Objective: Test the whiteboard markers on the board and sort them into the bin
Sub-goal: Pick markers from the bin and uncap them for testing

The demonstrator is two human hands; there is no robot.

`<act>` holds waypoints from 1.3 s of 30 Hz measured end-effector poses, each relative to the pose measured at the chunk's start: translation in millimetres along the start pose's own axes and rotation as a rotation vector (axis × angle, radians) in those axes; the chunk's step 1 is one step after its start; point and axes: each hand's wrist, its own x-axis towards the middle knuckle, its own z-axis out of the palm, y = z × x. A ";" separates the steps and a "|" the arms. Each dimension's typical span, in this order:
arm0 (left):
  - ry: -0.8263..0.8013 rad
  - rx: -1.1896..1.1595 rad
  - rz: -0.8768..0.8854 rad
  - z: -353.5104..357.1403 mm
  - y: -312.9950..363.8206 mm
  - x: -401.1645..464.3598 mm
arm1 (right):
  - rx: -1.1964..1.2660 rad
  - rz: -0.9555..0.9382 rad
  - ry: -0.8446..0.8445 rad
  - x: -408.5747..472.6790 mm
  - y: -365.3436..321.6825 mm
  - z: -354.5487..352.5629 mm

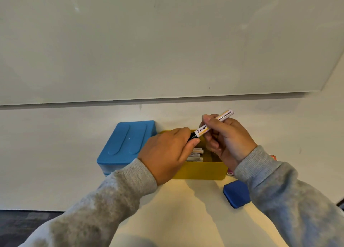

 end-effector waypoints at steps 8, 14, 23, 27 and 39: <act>0.037 -0.196 -0.027 -11.4 20.2 3.4 | 0.090 -0.081 -0.016 -10.5 -12.1 2.3; 0.027 -0.310 0.019 -14.2 17.4 -2.7 | 0.106 -0.092 -0.105 -15.3 -13.7 -1.1; -0.046 -0.042 0.055 -19.8 2.5 -25.7 | -0.130 -0.024 -0.278 -16.4 -9.6 -15.3; 0.006 0.070 0.103 -24.0 -0.2 -28.8 | -0.212 -0.029 -0.287 -15.7 -17.3 -12.6; -0.080 0.287 0.242 -45.2 -20.3 -12.8 | -1.511 -0.622 -0.336 -11.6 -6.6 -6.8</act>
